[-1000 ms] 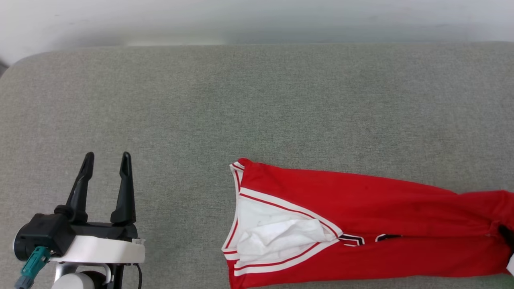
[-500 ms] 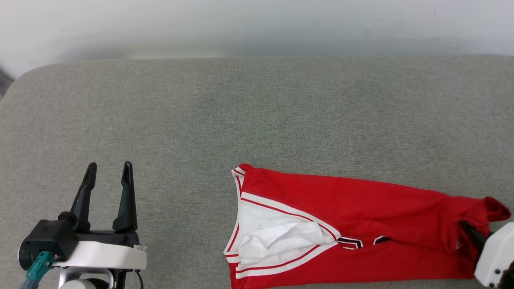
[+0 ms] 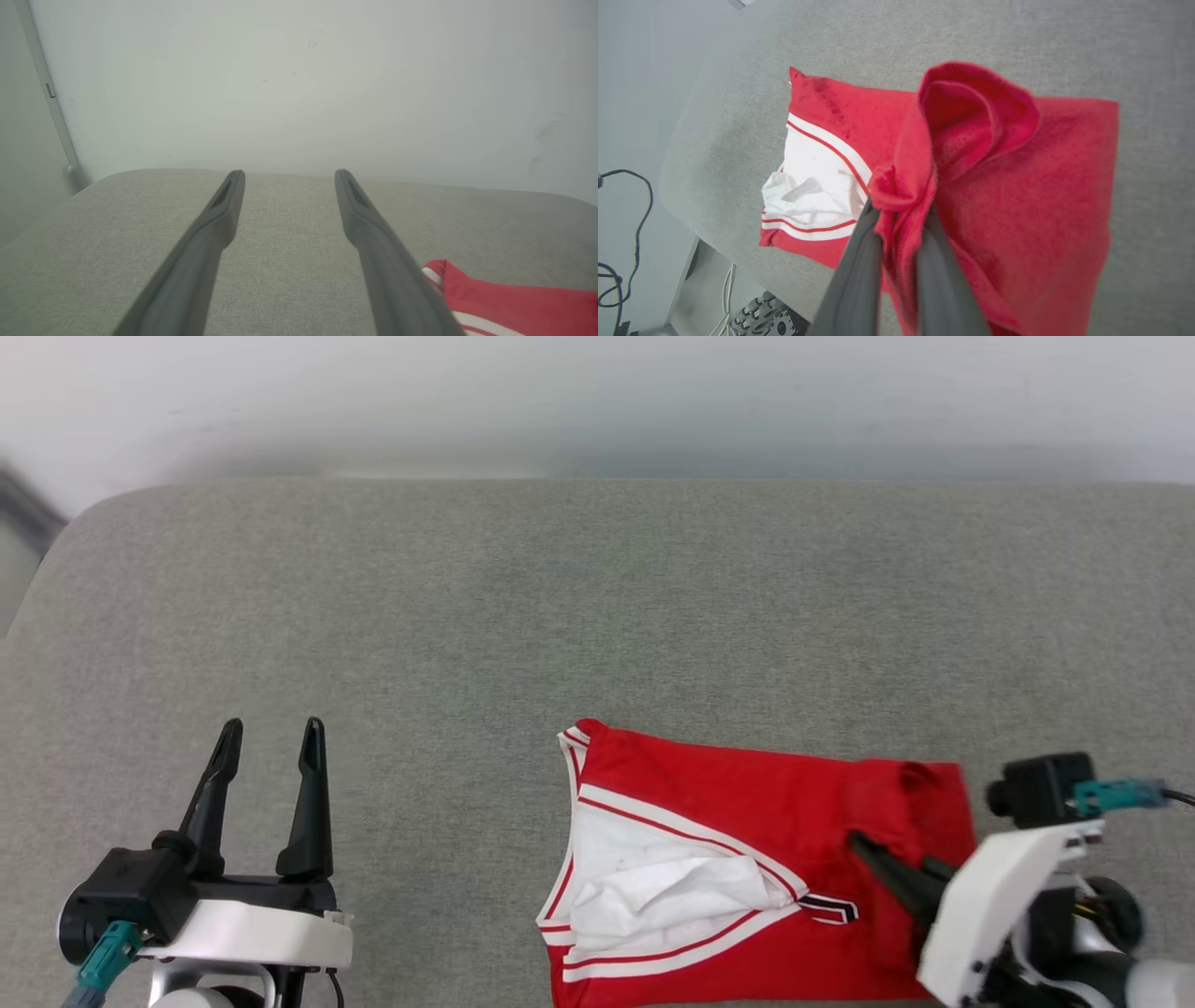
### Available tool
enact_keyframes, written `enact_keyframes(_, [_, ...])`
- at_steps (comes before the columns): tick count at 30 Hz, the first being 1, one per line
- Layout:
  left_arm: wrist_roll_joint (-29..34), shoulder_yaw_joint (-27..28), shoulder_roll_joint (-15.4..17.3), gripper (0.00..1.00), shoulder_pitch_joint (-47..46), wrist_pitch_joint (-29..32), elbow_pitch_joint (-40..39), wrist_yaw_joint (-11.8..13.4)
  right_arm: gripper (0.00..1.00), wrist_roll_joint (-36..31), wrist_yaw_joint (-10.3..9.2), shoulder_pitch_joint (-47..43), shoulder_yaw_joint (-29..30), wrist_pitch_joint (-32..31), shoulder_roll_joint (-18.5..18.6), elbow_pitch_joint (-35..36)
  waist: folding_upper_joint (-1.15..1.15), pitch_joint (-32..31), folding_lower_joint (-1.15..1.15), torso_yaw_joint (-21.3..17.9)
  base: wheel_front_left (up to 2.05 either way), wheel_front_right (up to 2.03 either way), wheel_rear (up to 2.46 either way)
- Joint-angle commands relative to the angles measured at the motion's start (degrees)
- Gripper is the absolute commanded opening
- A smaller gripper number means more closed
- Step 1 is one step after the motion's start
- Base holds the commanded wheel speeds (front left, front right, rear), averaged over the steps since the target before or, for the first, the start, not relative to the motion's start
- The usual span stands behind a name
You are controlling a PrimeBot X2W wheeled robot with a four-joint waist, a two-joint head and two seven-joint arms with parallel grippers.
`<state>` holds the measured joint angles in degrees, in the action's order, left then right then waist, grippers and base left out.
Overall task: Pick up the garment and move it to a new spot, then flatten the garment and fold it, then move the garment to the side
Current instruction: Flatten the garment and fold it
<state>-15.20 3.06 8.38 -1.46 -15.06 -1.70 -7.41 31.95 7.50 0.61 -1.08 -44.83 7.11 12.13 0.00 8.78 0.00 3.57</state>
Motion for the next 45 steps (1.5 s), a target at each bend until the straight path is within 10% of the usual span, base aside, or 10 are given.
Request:
enact_keyframes(1, [0.2, 0.1, 0.1, 1.00, -0.3, -0.1, 0.0, -0.1, 0.00, 0.8, -0.02, 1.2, -1.2, -0.4, -1.4, 0.4, 0.00, 0.1, 0.00, 0.6, 0.00, 0.00, 0.00])
enact_keyframes(26, [-0.3, -1.8, 0.6, 1.00, -0.6, -0.1, 1.2, -0.1, 0.00, 7.4, -0.02, 11.2, -15.3, 7.9, -4.3, -15.7, 0.00, 0.1, 0.00, 6.5, 0.00, 0.00, 0.00])
enact_keyframes(27, [-0.3, -1.8, 0.6, 1.00, -0.6, -0.1, 1.2, -0.1, 0.24, 7.3, -0.02, 11.5, -15.6, 8.5, -4.3, -16.4, 0.00, 0.2, 0.00, 6.6, 0.00, 0.00, 0.00])
enact_keyframes(28, [-0.4, -1.8, 0.6, 1.00, -0.5, -0.1, 1.2, -0.1, 0.83, 6.7, -0.02, 11.9, -16.0, 9.0, -4.3, -16.9, 0.00, 0.2, 0.00, 6.6, 0.00, 0.00, 0.00])
enact_keyframes(29, [-0.4, -1.7, 0.6, 1.00, -0.5, -0.1, 1.2, -0.1, 1.00, 6.7, -0.02, 12.0, -16.4, 9.5, -4.3, -17.6, 0.00, 0.2, 0.00, 6.7, 0.00, 0.00, 0.00])
enact_keyframes(45, [-0.4, -1.3, 0.6, 1.00, -0.3, -0.1, 0.6, -0.1, 1.00, 6.5, -0.02, 17.3, -17.8, 13.8, -4.1, -18.2, 0.00, -1.1, 0.00, 2.8, 0.00, 0.00, 0.00])
